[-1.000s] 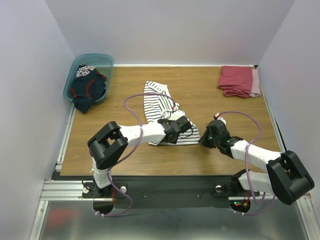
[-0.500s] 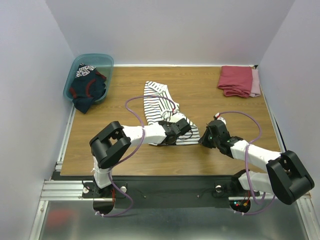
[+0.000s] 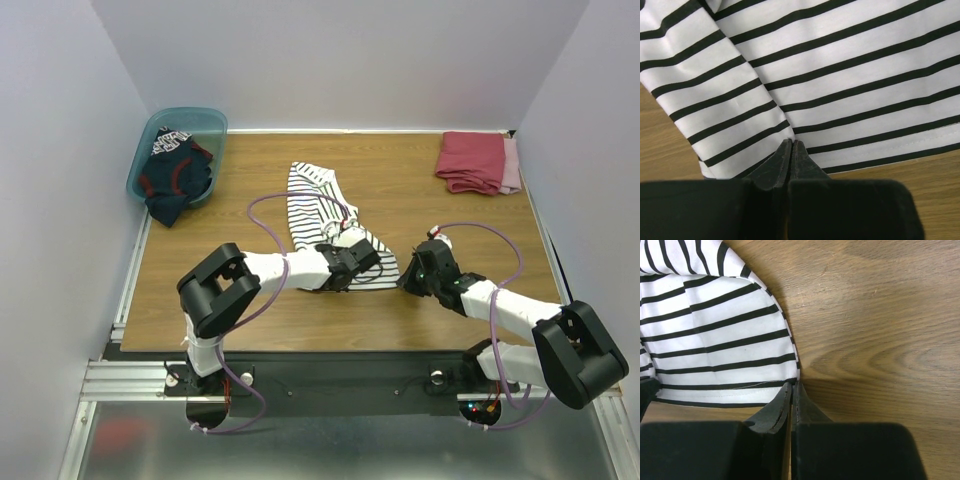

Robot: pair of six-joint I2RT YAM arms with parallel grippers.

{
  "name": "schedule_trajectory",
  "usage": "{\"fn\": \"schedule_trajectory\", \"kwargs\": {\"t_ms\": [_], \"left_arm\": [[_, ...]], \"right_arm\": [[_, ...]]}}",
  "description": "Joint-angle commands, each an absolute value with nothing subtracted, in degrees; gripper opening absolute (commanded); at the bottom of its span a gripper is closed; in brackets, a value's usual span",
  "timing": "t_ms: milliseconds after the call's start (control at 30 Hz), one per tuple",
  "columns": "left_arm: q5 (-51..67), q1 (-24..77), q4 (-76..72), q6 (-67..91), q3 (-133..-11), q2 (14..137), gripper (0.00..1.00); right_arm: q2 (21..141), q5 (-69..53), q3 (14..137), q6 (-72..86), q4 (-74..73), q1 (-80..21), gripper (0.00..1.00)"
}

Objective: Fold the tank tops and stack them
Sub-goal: Flatten the tank top out

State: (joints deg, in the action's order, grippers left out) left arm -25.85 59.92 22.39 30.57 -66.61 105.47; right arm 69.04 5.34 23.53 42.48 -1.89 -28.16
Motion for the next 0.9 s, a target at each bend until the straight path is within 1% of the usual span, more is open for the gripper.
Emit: {"fn": "schedule_trajectory", "kwargs": {"t_ms": [0,67,167,267,433,533,567,667,700,867], "left_arm": [[-30.1,58.0,27.1,30.2,-67.8,97.8,0.00],[-29.9,56.9,27.9,29.8,-68.5,95.3,0.00],[-27.9,53.4,28.7,28.3,-69.0,87.7,0.00],[-22.9,49.1,28.2,26.9,-68.4,81.4,0.00],[-20.8,43.6,27.7,26.9,-68.3,71.5,0.00],[-21.9,40.6,27.5,28.5,-70.0,65.0,0.00],[-22.7,39.5,27.2,29.1,-71.4,61.7,0.00],[-27.6,38.5,26.0,30.1,-74.1,57.2,0.00],[-29.6,38.0,24.8,30.3,-76.2,54.9,0.00],[-34.4,37.8,19.5,30.8,-83.5,50.2,0.00]], "right_arm": [[67.8,7.2,25.5,42.3,-1.2,-28.2,0.00],[67.0,7.6,26.4,42.1,-2.4,-28.2,0.00],[65.4,8.9,28.6,41.7,-5.0,-28.2,0.00],[63.6,10.2,31.2,41.4,-7.8,-28.1,0.00],[60.7,11.0,37.6,41.0,-13.3,-28.0,0.00],[58.6,12.0,45.3,40.3,-16.4,-28.0,0.00],[58.3,12.7,50.0,39.8,-17.4,-27.9,0.00],[57.6,15.5,58.4,38.1,-19.9,-27.9,0.00],[57.6,17.7,64.6,37.6,-20.4,-27.9,0.00],[59.5,21.8,81.6,34.7,-21.1,-28.0,0.00]]}}
